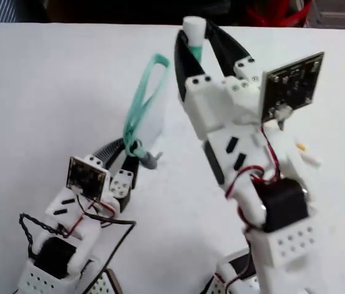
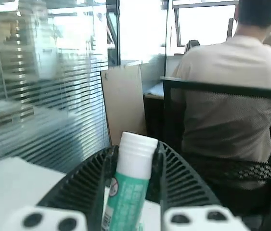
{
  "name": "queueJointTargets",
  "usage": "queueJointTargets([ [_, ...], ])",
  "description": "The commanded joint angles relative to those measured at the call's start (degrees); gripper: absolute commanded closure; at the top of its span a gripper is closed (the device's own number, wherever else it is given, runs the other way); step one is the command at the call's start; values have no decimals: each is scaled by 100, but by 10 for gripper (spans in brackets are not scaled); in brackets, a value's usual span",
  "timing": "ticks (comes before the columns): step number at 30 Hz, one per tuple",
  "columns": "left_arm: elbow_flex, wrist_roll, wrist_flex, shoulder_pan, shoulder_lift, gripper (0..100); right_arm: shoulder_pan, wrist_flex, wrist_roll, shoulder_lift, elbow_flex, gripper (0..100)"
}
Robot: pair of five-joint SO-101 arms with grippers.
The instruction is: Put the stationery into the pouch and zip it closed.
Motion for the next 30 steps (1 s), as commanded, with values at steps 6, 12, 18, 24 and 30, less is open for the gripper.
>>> queueJointTargets([
  [6, -229, -70, -44, -31, 48, 969, -382, -1771, 62, 1323, 343, 981],
  [12, -211, -70, -114, -31, 48, 969, -312, -2484, 62, 2202, 352, 981],
  [18, -229, -70, -114, -31, 48, 969, -207, -2563, 62, 2545, 554, 981],
  [24, -246, -70, -123, -31, 48, 969, -127, -3064, 62, 1938, 1644, 981],
  [30, -246, -70, -123, -31, 48, 969, -347, -3073, 70, 971, 2725, 981],
])
